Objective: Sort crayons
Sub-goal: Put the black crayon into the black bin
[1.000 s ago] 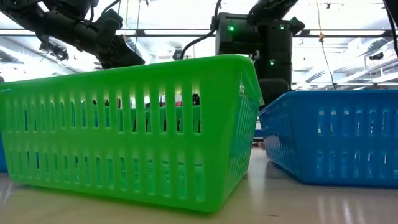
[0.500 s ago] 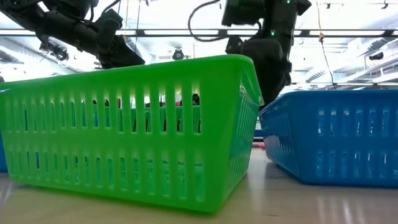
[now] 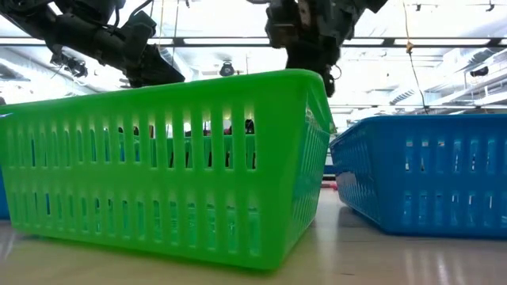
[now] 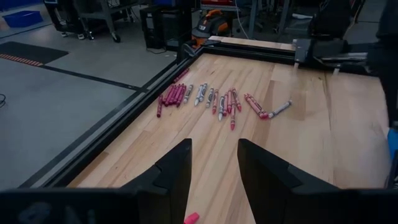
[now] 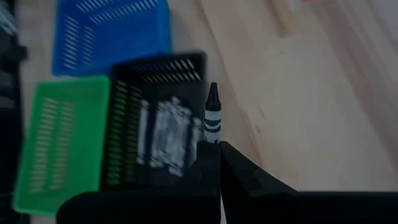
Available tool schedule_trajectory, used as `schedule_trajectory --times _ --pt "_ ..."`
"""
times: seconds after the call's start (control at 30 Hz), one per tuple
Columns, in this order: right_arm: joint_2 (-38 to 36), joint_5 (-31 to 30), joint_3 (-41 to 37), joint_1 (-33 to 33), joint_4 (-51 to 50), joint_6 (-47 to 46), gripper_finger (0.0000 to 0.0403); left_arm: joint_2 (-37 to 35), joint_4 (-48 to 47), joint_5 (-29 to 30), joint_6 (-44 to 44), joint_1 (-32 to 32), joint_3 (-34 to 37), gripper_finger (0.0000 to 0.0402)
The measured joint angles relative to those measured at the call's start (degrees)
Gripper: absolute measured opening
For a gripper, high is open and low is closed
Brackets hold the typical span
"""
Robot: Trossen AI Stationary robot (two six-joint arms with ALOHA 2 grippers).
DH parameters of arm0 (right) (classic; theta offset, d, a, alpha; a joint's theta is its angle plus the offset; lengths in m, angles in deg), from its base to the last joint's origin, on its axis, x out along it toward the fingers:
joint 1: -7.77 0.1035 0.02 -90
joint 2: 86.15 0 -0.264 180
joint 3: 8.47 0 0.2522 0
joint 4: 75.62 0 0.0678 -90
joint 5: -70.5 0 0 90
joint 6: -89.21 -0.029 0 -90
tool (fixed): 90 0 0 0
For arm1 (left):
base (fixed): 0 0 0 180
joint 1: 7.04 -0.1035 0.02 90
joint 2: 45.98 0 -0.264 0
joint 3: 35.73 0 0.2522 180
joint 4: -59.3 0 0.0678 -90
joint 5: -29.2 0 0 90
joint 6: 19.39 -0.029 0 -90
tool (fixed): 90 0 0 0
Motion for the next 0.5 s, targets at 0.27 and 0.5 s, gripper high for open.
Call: schedule_trajectory --times 0.27,0.5 --pt "1.7 3.2 0.1 1.6 10.7 0.6 0.0005 0.0 0.0 0.0 0.0 0.0 0.0 0.0141" --pt "7.3 5.7 0.0 2.6 15.3 1.5 0.0005 0.0 -0.2 0.0 0.0 0.0 0.0 0.0141"
